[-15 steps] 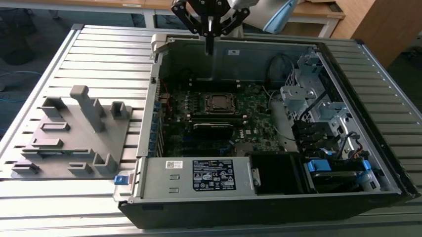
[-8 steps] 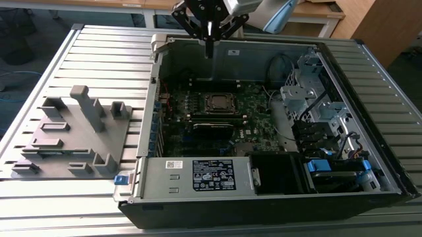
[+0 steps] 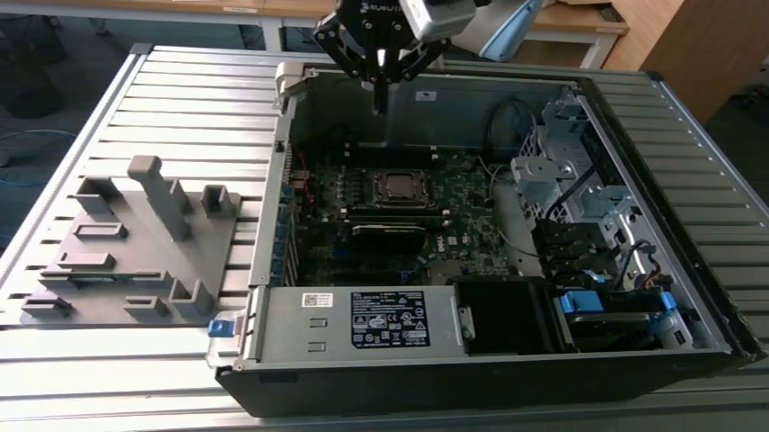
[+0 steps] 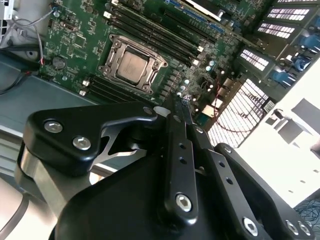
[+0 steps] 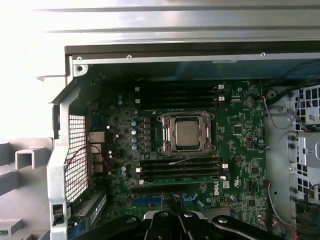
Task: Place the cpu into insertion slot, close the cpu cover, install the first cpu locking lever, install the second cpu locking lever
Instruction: 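Install the second cpu locking lever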
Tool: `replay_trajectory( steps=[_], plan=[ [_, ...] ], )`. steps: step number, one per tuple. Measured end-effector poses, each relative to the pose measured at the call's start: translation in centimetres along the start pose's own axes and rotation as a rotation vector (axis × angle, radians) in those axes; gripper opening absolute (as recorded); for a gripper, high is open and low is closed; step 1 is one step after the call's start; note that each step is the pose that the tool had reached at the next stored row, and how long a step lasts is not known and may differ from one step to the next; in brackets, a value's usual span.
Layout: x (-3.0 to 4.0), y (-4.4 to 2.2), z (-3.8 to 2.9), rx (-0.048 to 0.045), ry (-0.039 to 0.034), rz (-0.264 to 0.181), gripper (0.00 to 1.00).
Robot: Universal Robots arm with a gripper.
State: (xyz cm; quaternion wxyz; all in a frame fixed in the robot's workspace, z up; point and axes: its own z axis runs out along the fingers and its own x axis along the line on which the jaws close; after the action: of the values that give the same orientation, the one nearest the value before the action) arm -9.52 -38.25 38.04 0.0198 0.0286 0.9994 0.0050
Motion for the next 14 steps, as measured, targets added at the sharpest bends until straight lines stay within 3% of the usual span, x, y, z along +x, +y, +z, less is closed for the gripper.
replay_trajectory(
  steps=[6,14],
  plan=[
    [0.02,0.0,0.59,0.0001,0.0001,0.0,0.1],
    [0.03,-0.01,0.67,0.0001,0.0001,0.0,0.1]
  ],
)
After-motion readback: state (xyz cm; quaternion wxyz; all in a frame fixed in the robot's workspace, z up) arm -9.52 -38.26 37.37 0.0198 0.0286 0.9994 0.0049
